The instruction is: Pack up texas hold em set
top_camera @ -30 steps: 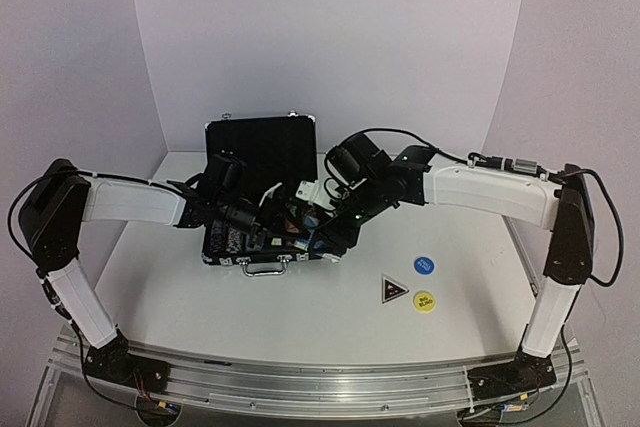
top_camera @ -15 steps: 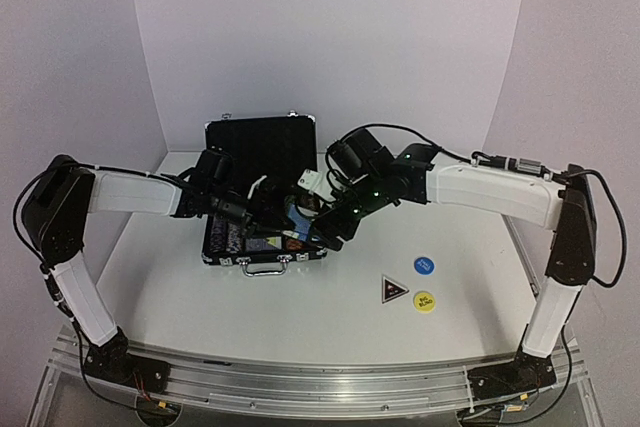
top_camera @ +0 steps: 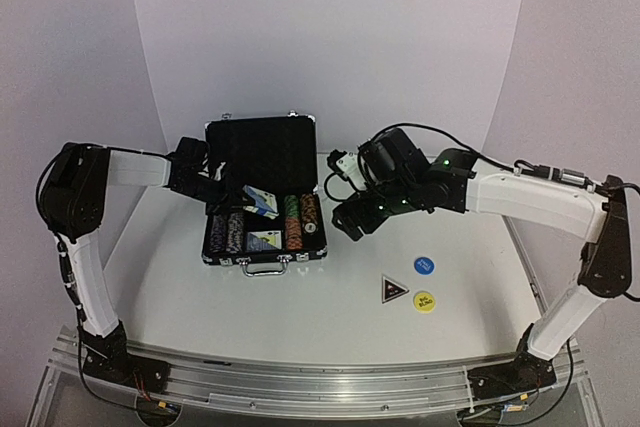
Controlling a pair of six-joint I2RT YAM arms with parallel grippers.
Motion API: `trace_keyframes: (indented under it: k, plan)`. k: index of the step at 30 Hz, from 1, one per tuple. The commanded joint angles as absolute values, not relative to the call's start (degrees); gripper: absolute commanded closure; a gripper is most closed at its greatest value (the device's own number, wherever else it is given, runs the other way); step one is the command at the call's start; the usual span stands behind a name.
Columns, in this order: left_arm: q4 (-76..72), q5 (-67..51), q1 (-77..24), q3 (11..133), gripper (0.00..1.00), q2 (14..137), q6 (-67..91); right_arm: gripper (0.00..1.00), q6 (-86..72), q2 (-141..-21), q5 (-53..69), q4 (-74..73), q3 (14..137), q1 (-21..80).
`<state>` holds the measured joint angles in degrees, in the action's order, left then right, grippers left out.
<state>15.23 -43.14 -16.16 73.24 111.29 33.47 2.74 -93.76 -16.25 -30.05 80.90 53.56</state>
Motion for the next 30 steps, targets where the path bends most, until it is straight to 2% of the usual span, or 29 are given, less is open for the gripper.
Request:
trace_keyframes:
  k: [1,20,23,26,29,30]
  plan:
    - [18.0,-40.8,-16.2,78.6,1.00,113.9,31.2,0.11,-2.7,-90.1,-19.9,-29.3,79.2,53.7]
    - [22.1,-40.5,-17.7,86.9,0.99,124.0,31.7,0.11,-3.4,-88.0,-20.8,-29.4,77.1,53.6]
    - [24.1,-39.5,-18.3,88.9,0.95,125.4,31.4,0.11,-3.4,-87.6,-21.1,-29.3,76.7,53.7]
    - [26.6,-36.4,-18.8,90.0,0.82,125.3,30.6,0.11,-3.4,-87.4,-21.4,-29.4,76.2,53.7]
    - [29.1,-32.6,-18.9,90.3,0.78,123.6,29.9,0.11,-3.7,-86.9,-21.4,-29.3,75.6,53.7]
    - [29.3,-32.2,-19.0,89.9,0.74,122.9,29.9,0.11,-3.8,-86.8,-21.4,-29.3,75.4,53.6]
